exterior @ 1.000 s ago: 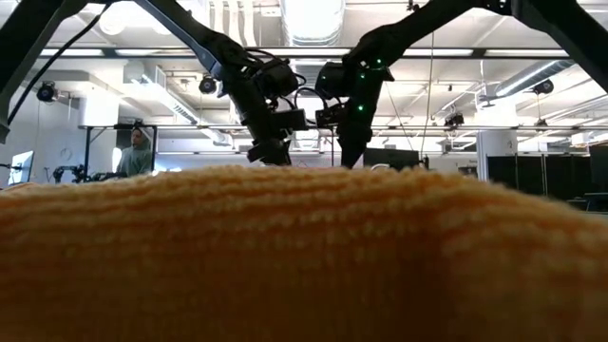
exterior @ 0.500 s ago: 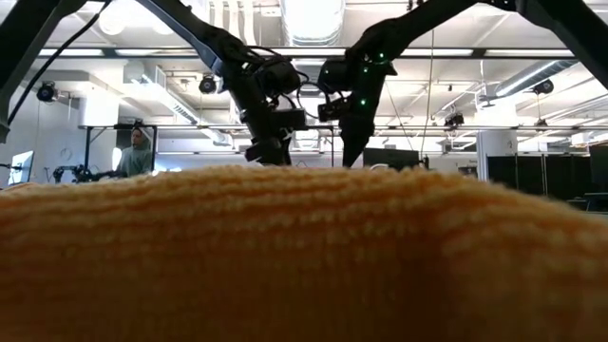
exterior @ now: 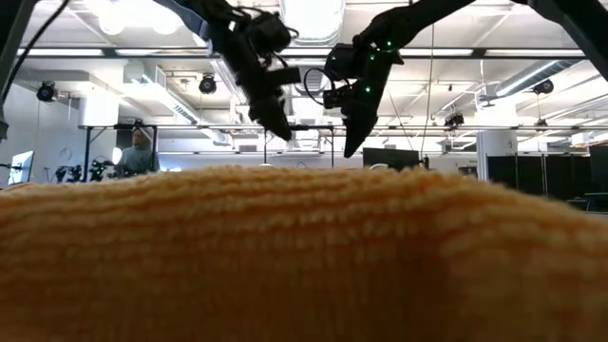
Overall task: Fold microfiber towels
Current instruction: Fold the yellow microfiber towel
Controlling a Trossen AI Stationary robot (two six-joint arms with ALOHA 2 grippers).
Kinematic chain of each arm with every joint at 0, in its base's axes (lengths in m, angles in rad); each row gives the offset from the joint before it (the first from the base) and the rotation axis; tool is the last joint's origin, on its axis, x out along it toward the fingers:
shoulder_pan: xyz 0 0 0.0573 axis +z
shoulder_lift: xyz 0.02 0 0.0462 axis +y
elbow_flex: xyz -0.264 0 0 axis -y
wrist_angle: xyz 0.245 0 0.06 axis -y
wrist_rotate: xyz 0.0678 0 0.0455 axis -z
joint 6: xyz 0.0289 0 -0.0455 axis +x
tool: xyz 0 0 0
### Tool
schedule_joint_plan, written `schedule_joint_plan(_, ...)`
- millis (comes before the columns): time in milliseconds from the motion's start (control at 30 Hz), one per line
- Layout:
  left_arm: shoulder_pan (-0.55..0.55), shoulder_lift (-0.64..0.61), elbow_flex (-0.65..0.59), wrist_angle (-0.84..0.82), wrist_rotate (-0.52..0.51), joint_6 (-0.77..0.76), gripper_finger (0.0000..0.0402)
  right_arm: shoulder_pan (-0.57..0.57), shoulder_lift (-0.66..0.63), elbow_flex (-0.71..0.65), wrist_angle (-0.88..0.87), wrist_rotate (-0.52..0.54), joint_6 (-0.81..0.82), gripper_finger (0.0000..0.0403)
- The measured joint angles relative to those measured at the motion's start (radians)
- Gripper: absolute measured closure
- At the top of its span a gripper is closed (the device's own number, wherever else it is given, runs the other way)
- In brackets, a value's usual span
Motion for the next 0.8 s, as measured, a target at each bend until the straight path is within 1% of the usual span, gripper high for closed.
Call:
schedule_joint_plan(167,0.001,-0.096,-0.011,-0.101,-0.020,-0.157,0.0244,0.001,-0.024,0.000,-0.051,-0.004,0.036,0.0264)
schedule_joint_plan(367,-0.008,-0.220,-0.069,-0.247,-0.006,-0.317,0.0244,0.001,-0.072,0.000,-0.093,-0.063,0.075,0.0264)
schedule_joint_plan(467,-0.010,-0.280,-0.152,-0.246,0.024,-0.398,0.0244,0.001,-0.087,0.000,-0.106,-0.080,0.085,0.0264)
schedule_joint_plan(600,-0.017,-0.334,-0.297,-0.244,0.052,-0.528,0.0244,0.001,-0.097,0.000,-0.123,-0.094,0.111,0.0264)
schedule_joint_plan(700,-0.041,-0.361,-0.389,-0.238,0.056,-0.616,0.0244,0.001,-0.100,0.000,-0.142,-0.129,0.111,0.0264)
schedule_joint_plan(800,-0.070,-0.368,-0.459,-0.233,0.063,-0.663,0.0244,0.008,-0.102,0.000,-0.149,-0.132,0.106,0.0264)
